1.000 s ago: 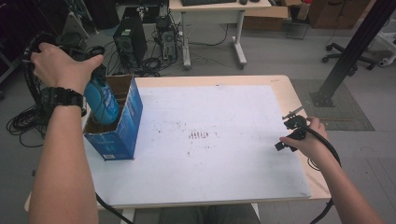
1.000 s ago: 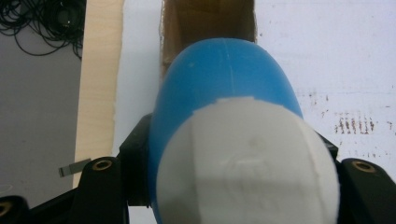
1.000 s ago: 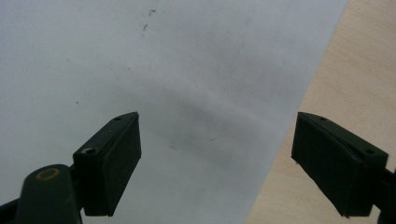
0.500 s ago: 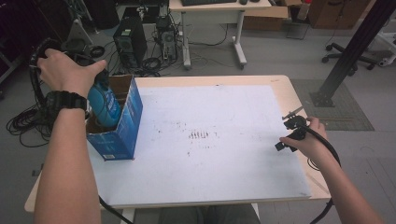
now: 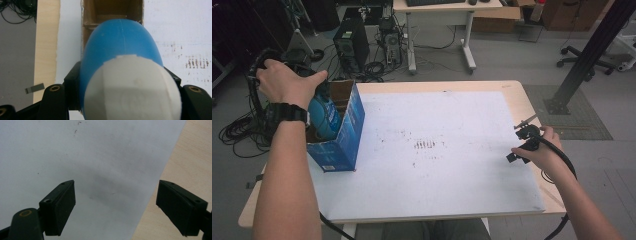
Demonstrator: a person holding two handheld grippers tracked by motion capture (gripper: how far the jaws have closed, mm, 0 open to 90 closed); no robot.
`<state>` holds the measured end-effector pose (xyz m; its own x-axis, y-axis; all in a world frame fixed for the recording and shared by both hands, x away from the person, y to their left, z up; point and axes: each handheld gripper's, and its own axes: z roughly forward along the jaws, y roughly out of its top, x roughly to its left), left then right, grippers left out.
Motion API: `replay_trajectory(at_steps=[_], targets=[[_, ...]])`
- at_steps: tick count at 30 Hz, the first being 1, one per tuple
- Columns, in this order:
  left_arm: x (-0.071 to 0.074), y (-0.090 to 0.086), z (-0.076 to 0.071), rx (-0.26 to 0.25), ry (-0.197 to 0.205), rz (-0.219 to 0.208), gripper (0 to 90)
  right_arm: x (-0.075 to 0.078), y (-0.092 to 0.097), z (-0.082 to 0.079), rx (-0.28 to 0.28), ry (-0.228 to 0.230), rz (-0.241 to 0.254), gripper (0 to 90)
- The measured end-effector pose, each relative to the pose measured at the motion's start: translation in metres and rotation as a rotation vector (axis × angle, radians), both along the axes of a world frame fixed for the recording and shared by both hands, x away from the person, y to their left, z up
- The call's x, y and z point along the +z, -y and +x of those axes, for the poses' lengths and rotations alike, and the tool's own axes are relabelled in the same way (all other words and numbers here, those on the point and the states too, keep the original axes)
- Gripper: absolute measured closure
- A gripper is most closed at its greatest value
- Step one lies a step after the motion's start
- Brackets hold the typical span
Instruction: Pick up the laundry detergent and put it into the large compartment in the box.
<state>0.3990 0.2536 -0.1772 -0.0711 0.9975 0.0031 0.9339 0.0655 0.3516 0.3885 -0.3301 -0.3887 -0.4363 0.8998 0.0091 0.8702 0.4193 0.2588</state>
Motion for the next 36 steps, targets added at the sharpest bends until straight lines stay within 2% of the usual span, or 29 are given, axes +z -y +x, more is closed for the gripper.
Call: replay_trajectory(at_steps=[17, 21, 36], targets=[[-0.018, -0.001, 0.003, -0.003, -0.022, 0.006, 37.7, -0.002, 0.002, -0.002, -0.005, -0.003, 0.003, 16.1], [-0.024, -0.002, 0.004, -0.003, -0.03, -0.007, 37.7, -0.003, 0.002, -0.002, -0.009, -0.004, 0.004, 16.2], [-0.038, -0.003, 0.007, -0.014, -0.052, -0.007, 37.7, -0.006, 0.005, -0.002, -0.009, -0.009, 0.002, 16.1]])
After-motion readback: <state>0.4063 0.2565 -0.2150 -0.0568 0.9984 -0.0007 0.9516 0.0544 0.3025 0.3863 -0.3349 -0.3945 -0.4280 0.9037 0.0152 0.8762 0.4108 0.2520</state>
